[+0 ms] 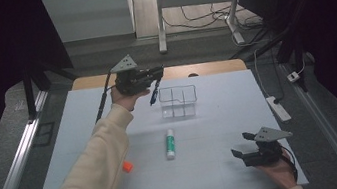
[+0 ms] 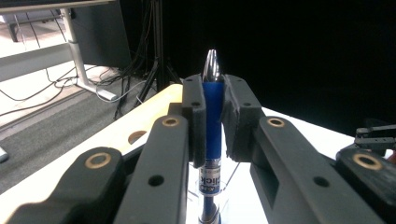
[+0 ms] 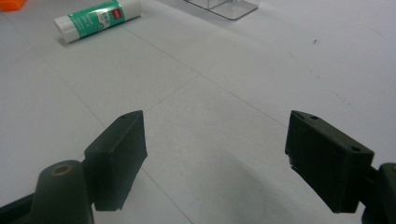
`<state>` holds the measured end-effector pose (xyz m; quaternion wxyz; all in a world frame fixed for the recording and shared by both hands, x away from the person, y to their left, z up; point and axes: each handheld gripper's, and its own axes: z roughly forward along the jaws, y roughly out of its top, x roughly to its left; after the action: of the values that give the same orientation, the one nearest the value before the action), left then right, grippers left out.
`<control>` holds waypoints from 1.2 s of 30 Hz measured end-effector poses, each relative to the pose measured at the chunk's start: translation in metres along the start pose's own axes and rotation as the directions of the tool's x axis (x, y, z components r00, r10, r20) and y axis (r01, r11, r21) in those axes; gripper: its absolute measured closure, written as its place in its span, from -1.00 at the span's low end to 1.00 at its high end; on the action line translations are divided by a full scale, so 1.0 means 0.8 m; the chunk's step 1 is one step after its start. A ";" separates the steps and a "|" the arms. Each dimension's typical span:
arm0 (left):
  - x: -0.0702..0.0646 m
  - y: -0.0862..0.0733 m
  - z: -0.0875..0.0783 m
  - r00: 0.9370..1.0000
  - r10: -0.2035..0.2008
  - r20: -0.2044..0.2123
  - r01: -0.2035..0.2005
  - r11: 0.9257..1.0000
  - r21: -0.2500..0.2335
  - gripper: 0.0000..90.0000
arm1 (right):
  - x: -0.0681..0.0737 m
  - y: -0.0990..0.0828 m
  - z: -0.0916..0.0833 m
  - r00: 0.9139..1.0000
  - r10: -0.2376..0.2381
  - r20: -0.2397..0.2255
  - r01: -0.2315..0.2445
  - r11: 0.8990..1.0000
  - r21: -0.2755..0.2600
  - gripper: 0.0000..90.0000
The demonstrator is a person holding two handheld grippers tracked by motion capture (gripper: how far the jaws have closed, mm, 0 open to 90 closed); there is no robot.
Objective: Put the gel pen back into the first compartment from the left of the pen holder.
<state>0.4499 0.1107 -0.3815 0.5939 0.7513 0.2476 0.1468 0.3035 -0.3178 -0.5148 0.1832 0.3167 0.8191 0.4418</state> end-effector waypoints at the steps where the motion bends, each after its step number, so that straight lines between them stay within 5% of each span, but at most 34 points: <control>1: 0.000 0.001 0.001 1.000 0.002 0.000 -0.002 1.000 0.000 0.76 | 0.000 0.000 0.000 1.000 0.000 -0.001 0.000 1.000 0.000 -0.56; 36: 0.023 -0.005 0.065 0.999 -0.028 -0.033 0.028 1.000 -0.006 0.76 | -0.003 -0.002 -0.002 1.000 0.008 0.006 -0.008 1.000 0.006 -0.56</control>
<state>0.4915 0.0792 -0.3995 0.5937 0.7436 0.2676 0.1514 0.3039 -0.3207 -0.5153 0.1831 0.3219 0.8185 0.4393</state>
